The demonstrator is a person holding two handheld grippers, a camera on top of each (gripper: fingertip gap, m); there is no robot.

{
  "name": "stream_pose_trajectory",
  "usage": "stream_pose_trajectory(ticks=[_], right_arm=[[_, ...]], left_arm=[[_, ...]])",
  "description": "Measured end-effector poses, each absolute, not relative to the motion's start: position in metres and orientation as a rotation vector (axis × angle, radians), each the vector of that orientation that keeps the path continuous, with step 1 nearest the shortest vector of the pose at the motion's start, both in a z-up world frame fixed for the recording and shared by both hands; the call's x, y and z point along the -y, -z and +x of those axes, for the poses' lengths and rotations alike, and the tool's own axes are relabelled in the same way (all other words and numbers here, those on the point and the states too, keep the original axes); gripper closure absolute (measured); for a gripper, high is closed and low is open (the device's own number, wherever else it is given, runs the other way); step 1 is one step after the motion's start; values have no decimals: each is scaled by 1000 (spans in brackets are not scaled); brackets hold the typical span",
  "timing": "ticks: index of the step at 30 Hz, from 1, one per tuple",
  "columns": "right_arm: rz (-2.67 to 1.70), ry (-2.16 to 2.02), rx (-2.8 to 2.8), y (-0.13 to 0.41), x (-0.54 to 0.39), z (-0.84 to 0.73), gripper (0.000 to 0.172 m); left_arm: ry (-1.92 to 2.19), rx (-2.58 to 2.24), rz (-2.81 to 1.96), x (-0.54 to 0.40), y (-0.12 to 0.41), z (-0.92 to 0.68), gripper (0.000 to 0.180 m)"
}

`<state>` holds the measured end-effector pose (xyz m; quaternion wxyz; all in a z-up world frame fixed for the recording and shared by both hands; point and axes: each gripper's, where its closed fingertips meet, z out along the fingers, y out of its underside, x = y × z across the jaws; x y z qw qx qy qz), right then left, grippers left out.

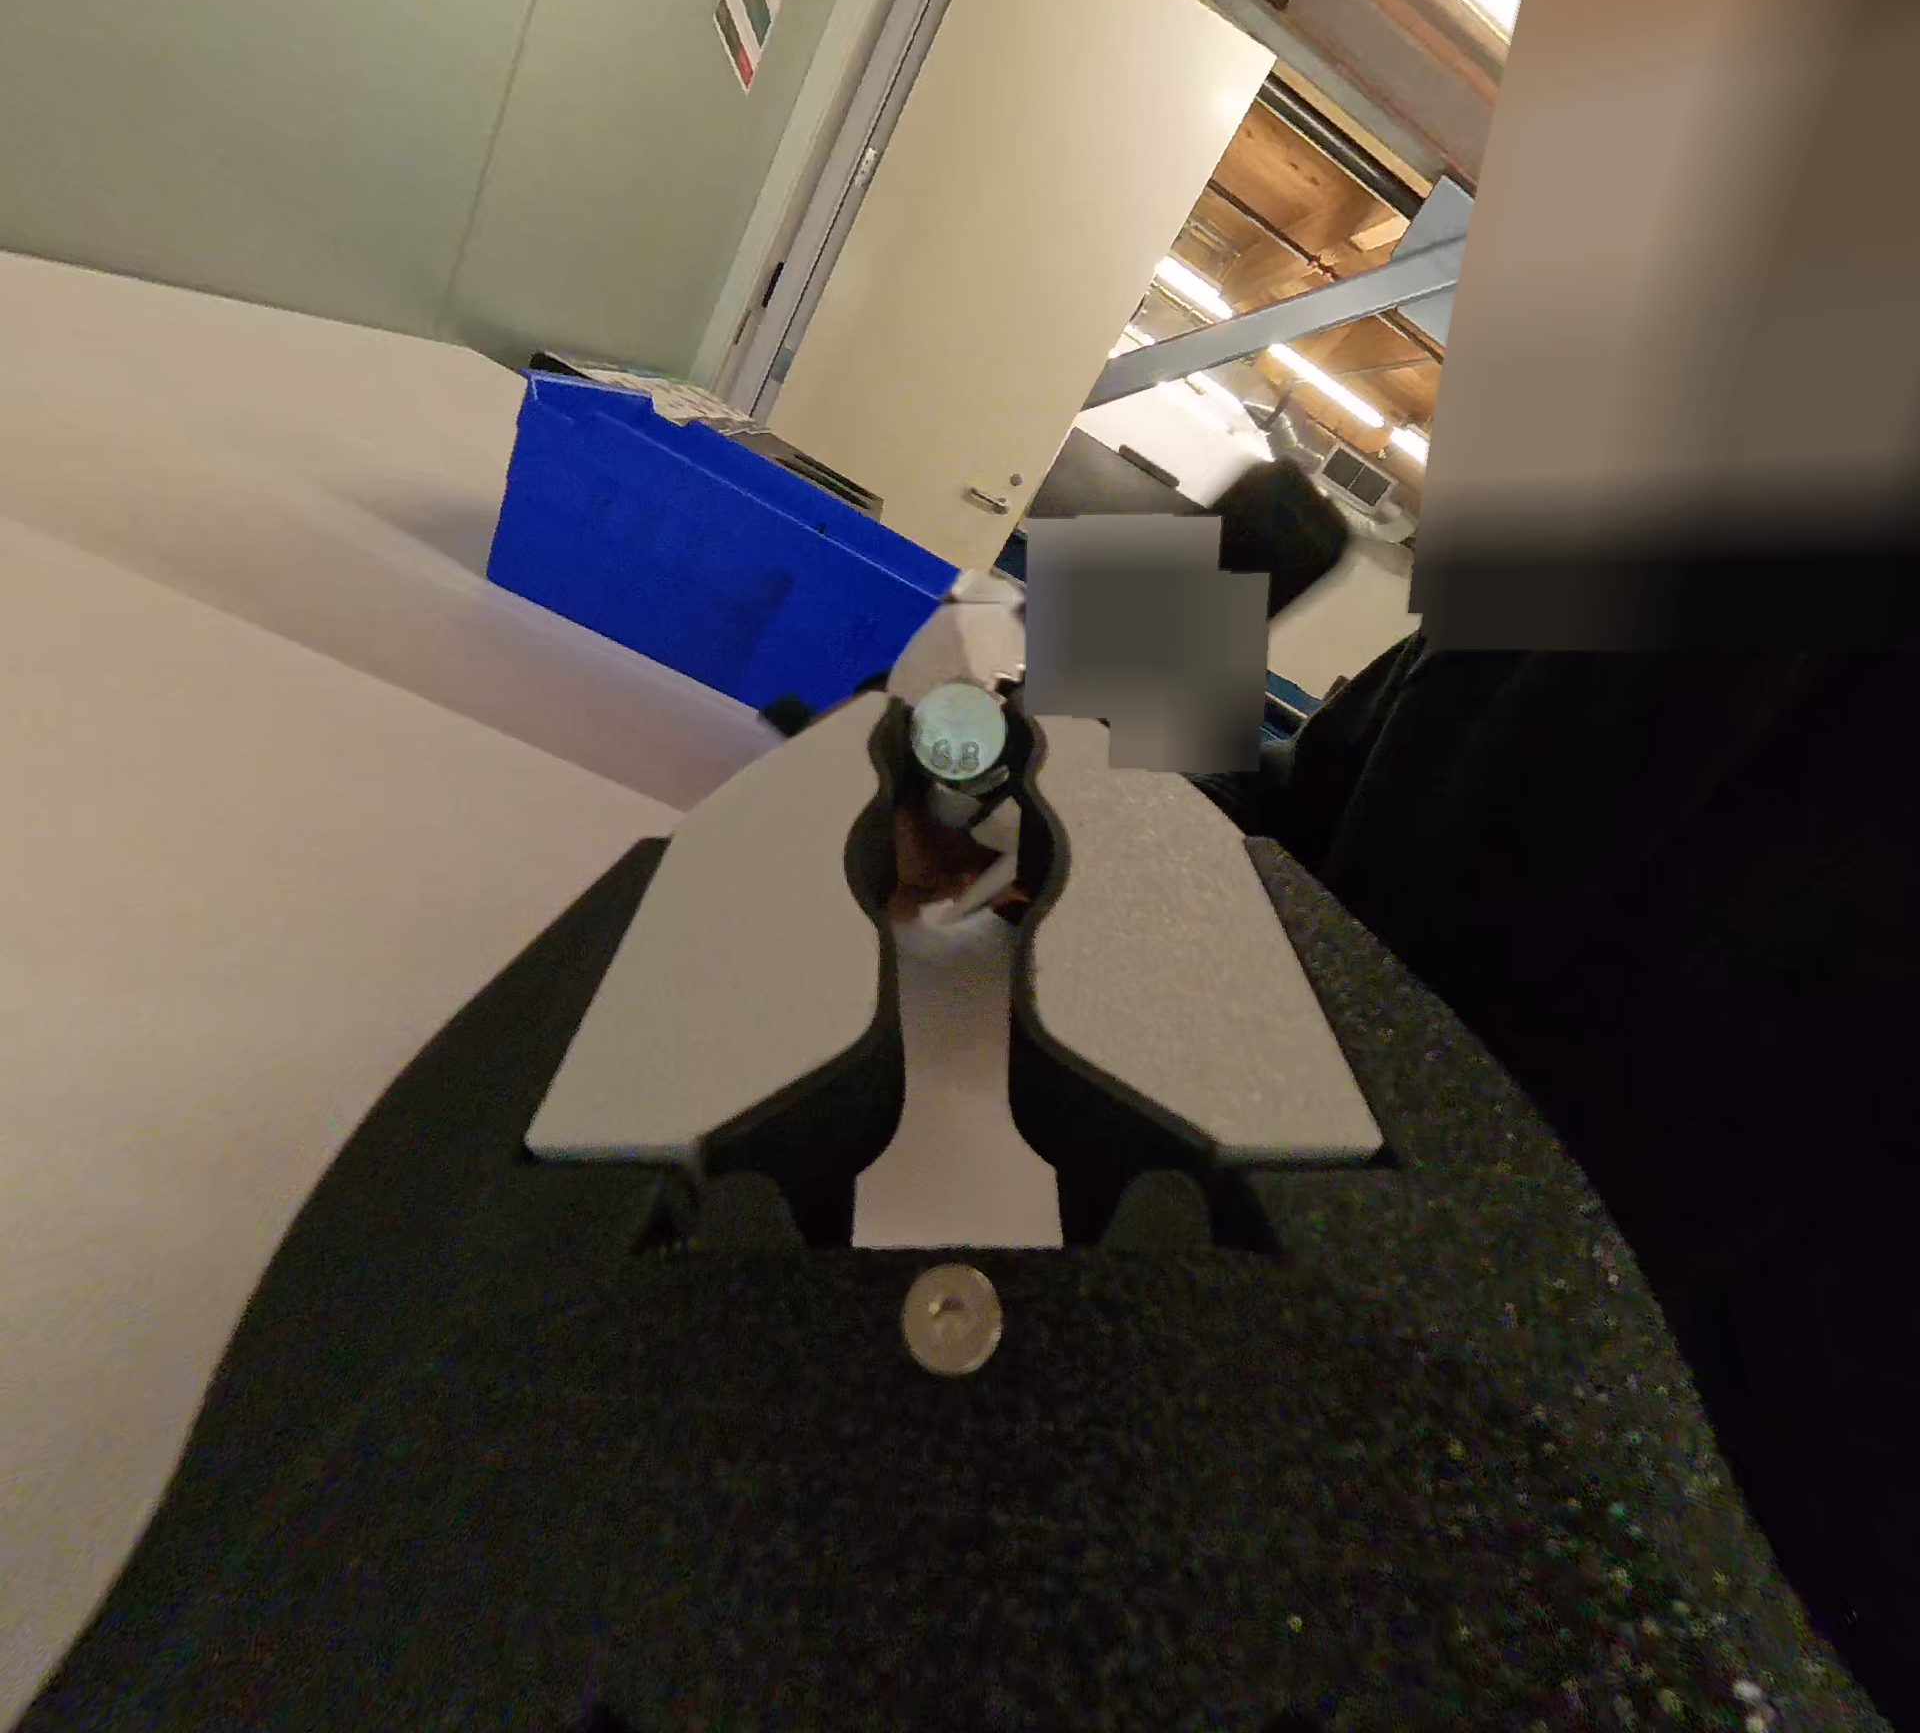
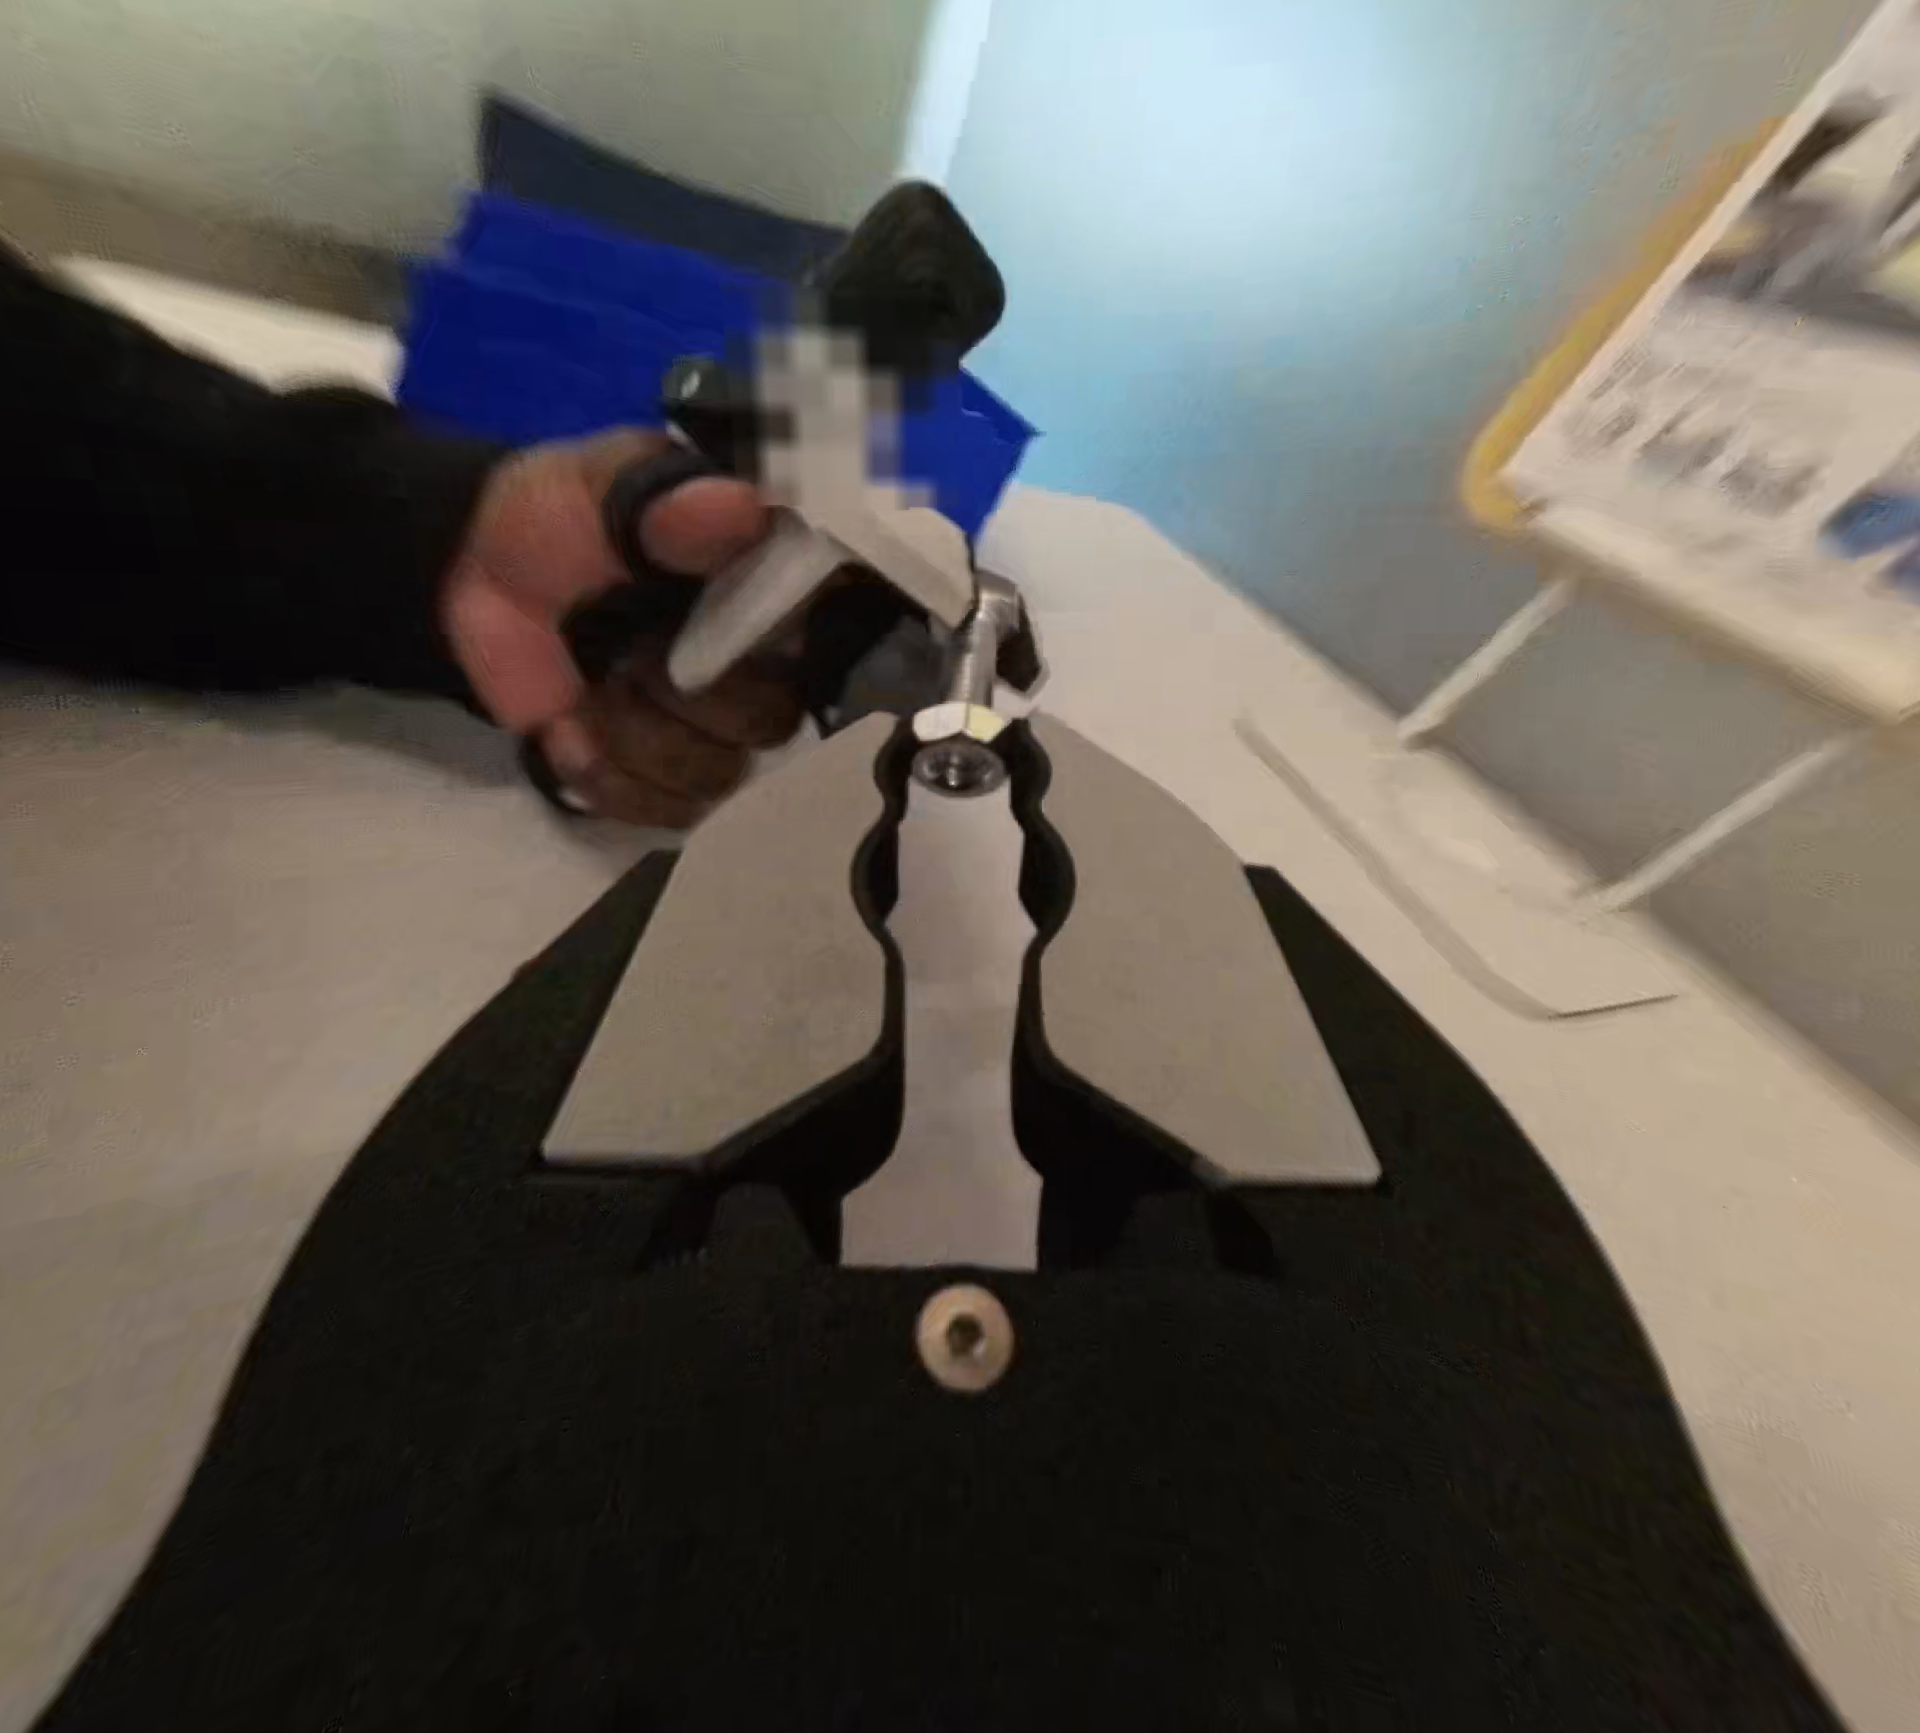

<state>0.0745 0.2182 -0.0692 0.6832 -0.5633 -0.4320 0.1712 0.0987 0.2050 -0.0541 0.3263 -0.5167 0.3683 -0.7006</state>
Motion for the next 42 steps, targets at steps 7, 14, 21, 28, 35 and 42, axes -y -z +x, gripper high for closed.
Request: stream_pose_trajectory(ticks=[7, 14, 21, 28, 35, 42], right_arm=[[-935, 359, 1165, 70, -221, 77, 154], [-832, 540, 1216, 67, -219, 75, 154], [-974, 289, 1136, 64, -218, 76, 150], [-1411, -779, 769, 61, -217, 72, 119], [-1510, -1284, 538, 59, -219, 79, 145], [-1339, -592, 881, 64, -218, 80, 154]], left_arm=[[1919, -923, -1433, -205, 58, 99, 163], [2152, -776, -1506, -205, 57, 99, 163], [2106, -789, -1474, -206, 56, 100, 163], [1905, -877, -1359, -210, 51, 97, 163], [1855, -913, -1320, -209, 50, 96, 163], [1859, -918, -1388, -210, 56, 98, 163]])
